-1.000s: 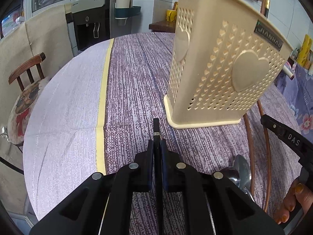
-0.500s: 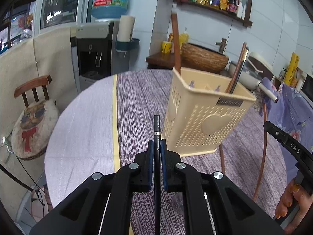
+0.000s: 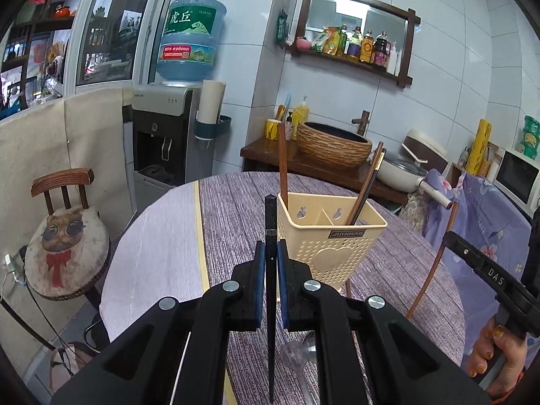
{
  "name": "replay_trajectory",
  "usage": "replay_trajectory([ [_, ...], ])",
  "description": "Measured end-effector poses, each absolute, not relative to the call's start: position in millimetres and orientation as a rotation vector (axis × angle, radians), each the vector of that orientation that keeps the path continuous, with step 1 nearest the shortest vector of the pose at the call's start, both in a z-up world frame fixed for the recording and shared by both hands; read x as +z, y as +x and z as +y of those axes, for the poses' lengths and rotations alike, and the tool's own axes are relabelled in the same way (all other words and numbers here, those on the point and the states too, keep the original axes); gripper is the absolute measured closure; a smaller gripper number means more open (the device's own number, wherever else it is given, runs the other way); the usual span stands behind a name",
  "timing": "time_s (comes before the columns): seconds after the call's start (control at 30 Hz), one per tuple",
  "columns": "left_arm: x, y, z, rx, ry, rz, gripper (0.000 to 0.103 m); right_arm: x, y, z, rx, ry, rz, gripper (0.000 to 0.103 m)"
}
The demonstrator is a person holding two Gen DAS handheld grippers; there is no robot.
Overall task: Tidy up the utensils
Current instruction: 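Carry both chopsticks over the cream holder and lower them into it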
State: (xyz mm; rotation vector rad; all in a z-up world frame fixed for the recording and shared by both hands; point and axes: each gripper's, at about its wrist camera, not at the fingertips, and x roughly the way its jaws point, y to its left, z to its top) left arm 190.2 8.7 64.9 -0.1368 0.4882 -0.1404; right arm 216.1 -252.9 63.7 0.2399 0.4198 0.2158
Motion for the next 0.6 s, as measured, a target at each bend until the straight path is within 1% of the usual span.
replay_trajectory([
  [0.6,89.5,179.3,10.5,-0.152,-0.137,0.422,0.095,91.5,212.2,-247.0,0.255,0.192,0.379,0.095],
])
